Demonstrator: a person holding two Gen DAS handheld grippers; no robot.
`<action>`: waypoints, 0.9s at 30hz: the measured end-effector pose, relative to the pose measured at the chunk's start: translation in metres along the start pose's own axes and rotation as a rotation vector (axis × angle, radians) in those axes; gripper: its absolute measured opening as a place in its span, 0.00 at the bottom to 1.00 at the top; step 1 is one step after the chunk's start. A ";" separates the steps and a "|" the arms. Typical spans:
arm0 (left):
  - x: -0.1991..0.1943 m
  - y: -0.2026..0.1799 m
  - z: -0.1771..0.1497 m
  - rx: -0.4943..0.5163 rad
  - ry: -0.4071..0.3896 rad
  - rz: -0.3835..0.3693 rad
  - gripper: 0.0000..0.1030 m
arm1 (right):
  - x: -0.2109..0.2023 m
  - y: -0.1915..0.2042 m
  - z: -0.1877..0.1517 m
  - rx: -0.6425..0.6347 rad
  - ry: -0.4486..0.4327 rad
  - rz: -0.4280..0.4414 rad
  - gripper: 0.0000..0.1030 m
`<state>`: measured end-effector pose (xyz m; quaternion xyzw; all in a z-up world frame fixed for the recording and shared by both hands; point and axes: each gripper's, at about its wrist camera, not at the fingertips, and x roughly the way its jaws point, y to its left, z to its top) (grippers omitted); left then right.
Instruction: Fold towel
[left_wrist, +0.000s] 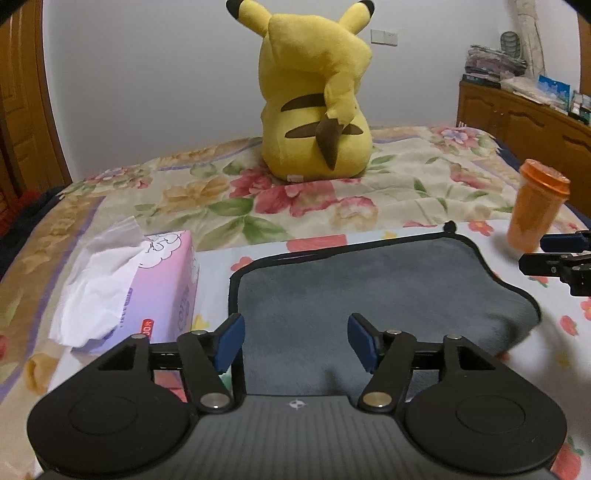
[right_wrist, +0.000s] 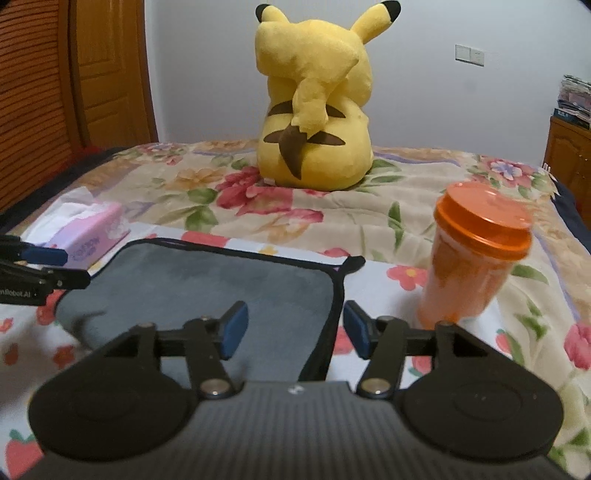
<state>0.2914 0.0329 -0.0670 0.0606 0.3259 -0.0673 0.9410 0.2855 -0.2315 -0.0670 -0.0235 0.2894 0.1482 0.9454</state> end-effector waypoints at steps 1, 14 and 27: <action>-0.005 -0.001 -0.001 0.002 -0.001 -0.002 0.69 | -0.005 0.001 -0.001 0.002 -0.003 -0.002 0.67; -0.063 -0.013 -0.022 -0.001 -0.019 -0.010 0.94 | -0.053 0.004 -0.016 0.013 -0.008 -0.026 1.00; -0.112 -0.030 -0.032 0.013 -0.039 -0.023 1.00 | -0.092 0.009 -0.025 0.038 -0.020 -0.042 1.00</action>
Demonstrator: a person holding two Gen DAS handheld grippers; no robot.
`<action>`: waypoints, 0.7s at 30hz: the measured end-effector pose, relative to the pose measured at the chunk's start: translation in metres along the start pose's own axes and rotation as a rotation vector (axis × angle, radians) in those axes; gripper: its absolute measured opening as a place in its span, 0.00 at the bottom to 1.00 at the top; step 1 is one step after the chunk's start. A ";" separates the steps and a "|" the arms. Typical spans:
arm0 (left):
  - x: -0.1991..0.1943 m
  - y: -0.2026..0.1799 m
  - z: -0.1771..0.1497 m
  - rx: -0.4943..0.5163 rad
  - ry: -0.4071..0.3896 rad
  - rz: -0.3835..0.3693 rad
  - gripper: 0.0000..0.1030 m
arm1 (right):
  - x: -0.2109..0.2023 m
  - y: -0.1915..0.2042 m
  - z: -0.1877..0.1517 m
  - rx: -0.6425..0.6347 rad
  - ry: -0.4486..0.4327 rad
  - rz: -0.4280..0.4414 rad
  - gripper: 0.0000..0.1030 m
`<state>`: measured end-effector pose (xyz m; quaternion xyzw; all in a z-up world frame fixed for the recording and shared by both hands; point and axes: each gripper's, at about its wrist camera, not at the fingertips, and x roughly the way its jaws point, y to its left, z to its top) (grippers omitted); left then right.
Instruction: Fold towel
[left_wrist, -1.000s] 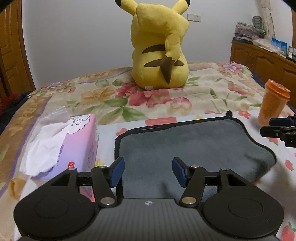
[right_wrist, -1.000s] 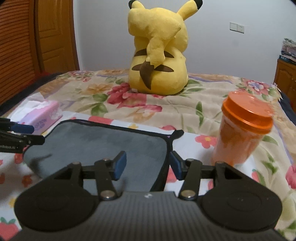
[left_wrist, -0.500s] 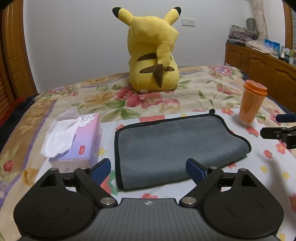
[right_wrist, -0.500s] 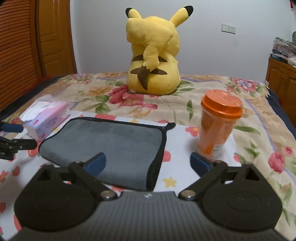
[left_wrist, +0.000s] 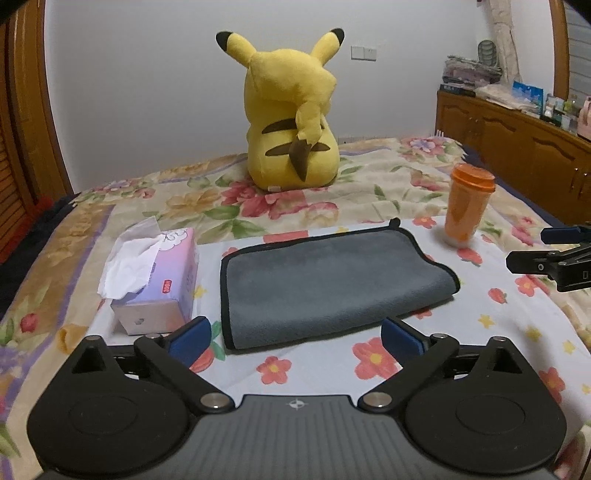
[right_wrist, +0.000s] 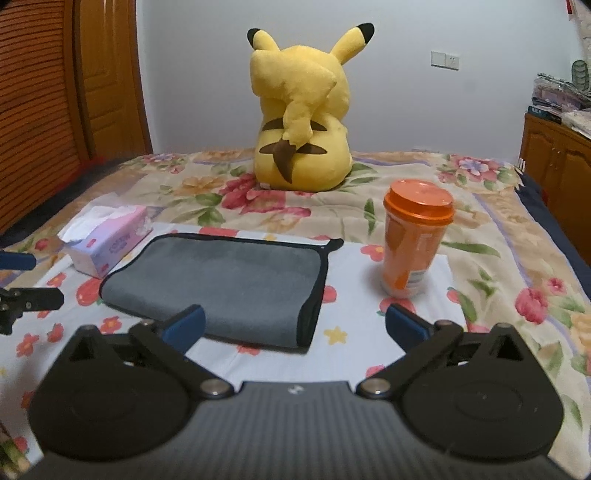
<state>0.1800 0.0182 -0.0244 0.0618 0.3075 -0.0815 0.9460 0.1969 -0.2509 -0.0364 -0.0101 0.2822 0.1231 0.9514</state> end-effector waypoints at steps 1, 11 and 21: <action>-0.004 -0.002 0.000 -0.001 -0.004 0.004 1.00 | -0.004 0.000 0.000 0.004 -0.003 -0.002 1.00; -0.038 -0.019 -0.005 0.015 -0.004 0.028 1.00 | -0.044 0.004 0.000 0.013 -0.035 -0.006 1.00; -0.067 -0.033 -0.014 -0.007 0.000 0.032 1.00 | -0.074 0.011 -0.007 0.013 -0.050 0.001 1.00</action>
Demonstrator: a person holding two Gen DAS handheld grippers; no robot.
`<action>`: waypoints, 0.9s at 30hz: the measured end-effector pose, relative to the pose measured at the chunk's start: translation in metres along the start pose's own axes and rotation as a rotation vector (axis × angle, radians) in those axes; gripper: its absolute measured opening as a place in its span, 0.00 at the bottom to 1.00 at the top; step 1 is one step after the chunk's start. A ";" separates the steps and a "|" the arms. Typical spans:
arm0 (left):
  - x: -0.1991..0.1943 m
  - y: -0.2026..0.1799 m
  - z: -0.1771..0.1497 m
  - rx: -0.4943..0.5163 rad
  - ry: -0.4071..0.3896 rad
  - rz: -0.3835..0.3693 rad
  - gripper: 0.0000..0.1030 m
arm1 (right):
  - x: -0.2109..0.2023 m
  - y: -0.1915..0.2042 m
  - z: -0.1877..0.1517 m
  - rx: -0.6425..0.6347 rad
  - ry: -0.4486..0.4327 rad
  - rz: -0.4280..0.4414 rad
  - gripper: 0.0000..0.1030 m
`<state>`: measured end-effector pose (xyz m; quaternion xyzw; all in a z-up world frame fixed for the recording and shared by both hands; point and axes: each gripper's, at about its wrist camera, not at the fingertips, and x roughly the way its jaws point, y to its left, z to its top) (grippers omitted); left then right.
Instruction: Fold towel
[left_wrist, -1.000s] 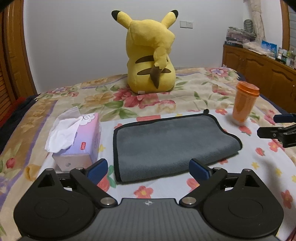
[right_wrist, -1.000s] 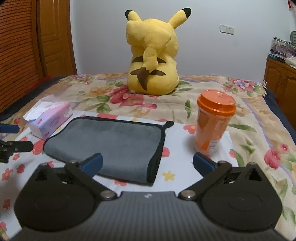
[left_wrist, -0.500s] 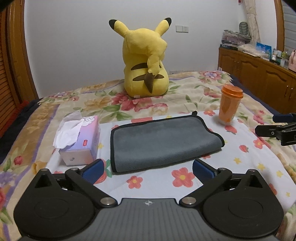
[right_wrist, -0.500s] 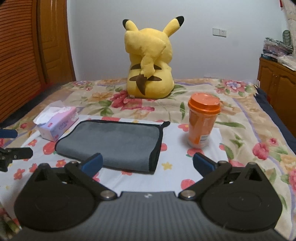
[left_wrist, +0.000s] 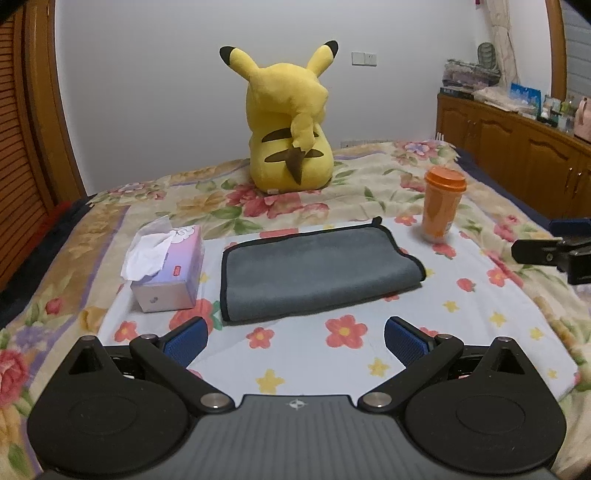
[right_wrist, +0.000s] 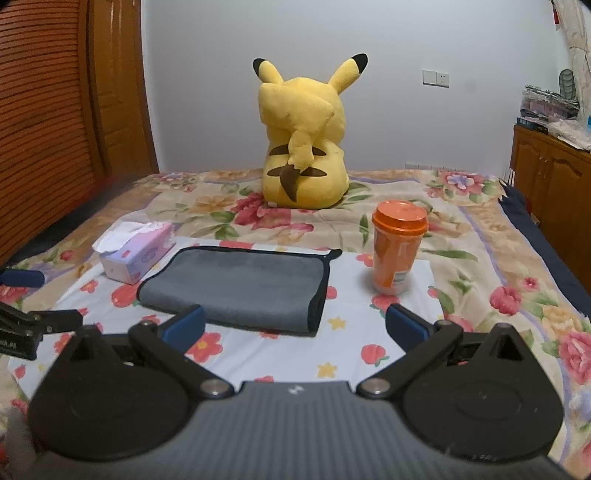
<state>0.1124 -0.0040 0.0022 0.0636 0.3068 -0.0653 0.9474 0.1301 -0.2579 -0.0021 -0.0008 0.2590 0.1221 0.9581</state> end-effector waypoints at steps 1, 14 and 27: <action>-0.003 -0.002 -0.001 -0.001 -0.002 0.002 1.00 | -0.002 0.001 -0.001 -0.001 0.000 0.001 1.00; -0.030 -0.014 -0.027 -0.024 0.015 -0.020 1.00 | -0.030 0.013 -0.023 0.020 0.005 0.012 1.00; -0.047 -0.029 -0.056 -0.039 0.036 -0.031 1.00 | -0.056 0.028 -0.042 0.024 -0.002 0.027 1.00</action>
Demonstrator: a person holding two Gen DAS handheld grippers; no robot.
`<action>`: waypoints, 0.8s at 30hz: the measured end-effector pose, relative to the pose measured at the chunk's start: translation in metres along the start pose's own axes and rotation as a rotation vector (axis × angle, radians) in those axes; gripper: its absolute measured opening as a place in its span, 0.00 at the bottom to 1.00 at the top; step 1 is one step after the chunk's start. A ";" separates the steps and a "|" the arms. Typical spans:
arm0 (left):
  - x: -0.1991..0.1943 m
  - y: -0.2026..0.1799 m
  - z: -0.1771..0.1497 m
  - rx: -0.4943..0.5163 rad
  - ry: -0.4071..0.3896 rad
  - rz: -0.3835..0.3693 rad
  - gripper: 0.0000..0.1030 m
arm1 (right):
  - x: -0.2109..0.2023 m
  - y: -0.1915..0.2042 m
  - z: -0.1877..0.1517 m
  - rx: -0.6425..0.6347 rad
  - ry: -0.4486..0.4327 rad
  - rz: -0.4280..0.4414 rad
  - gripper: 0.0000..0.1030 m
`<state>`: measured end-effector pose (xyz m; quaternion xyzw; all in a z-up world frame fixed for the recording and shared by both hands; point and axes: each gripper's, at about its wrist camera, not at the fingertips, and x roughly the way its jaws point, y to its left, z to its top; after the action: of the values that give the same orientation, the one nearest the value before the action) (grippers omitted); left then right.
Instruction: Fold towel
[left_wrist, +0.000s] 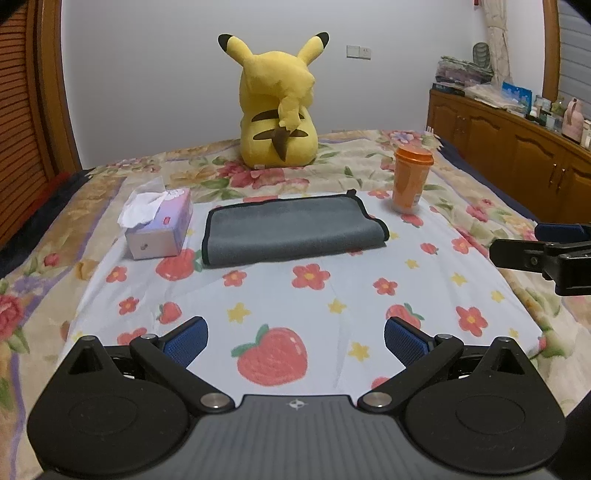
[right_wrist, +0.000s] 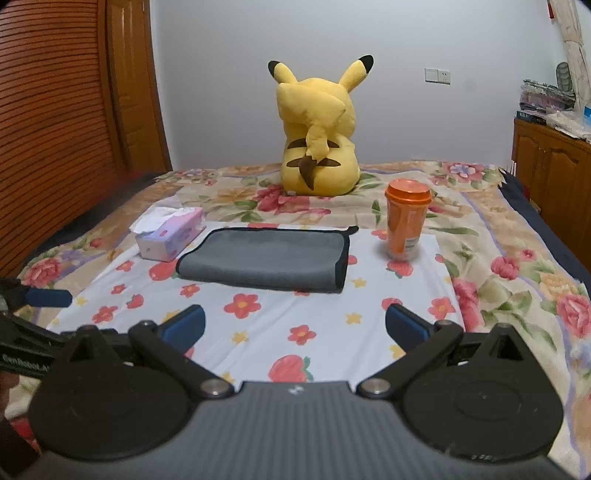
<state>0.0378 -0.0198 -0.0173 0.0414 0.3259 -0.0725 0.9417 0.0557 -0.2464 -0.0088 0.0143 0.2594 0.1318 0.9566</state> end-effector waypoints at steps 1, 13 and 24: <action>-0.001 -0.001 -0.002 0.000 0.001 0.001 1.00 | -0.001 0.001 -0.002 0.002 0.001 0.000 1.00; -0.014 -0.007 -0.021 -0.010 0.005 0.013 1.00 | -0.013 0.015 -0.020 -0.015 0.016 -0.002 1.00; -0.021 -0.002 -0.034 -0.032 -0.020 0.038 1.00 | -0.015 0.017 -0.030 -0.040 -0.001 -0.033 1.00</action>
<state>0.0004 -0.0150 -0.0308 0.0316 0.3167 -0.0498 0.9467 0.0240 -0.2349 -0.0262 -0.0091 0.2565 0.1210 0.9589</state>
